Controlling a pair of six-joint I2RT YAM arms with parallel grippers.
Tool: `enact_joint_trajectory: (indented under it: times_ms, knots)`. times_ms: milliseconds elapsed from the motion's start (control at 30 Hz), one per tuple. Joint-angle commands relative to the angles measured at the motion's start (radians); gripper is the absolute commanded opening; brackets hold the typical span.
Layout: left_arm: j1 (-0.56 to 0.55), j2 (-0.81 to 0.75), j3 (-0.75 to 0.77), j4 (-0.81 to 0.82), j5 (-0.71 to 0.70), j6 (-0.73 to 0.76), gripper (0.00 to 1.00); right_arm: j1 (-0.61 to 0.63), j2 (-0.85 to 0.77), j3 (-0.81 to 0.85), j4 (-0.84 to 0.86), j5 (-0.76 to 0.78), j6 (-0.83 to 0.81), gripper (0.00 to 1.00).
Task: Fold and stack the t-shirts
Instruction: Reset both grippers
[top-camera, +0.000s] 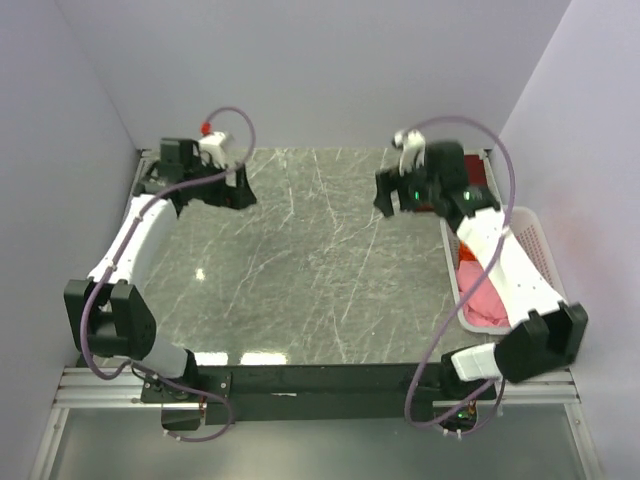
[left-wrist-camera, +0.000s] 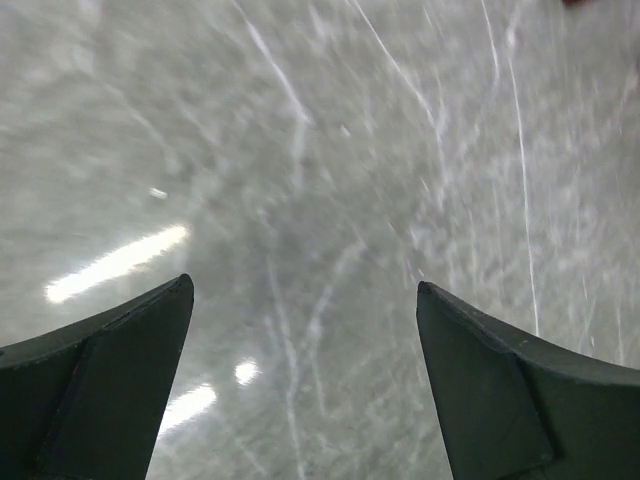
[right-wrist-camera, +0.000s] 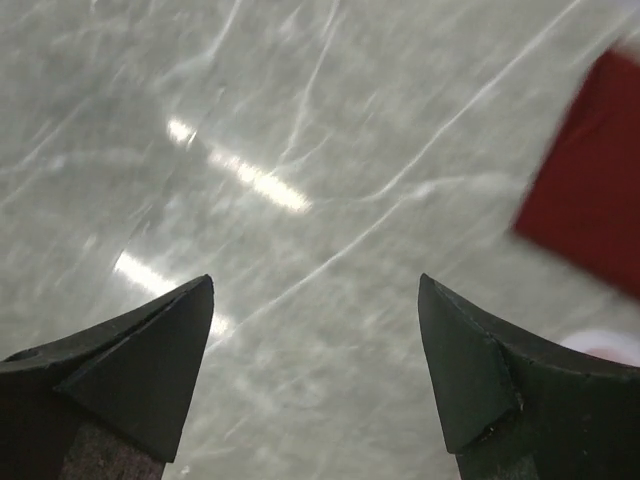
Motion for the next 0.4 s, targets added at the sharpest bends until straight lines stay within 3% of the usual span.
enact_joint_trajectory:
  times_ms: [0, 167, 367]
  knots:
    - [-0.083, -0.082, -0.124, 0.051, -0.038, 0.019, 0.99, 0.002, -0.135, -0.277, 0.026, -0.082, 0.074, 0.89]
    - [-0.168, -0.235, -0.369, 0.112, -0.06, -0.071, 0.99, 0.0, -0.393, -0.557, 0.091, -0.097, 0.073, 0.91]
    - [-0.18, -0.359, -0.479, 0.118, -0.092, -0.105, 0.99, 0.0, -0.534, -0.663, 0.114, -0.112, 0.087, 0.91]
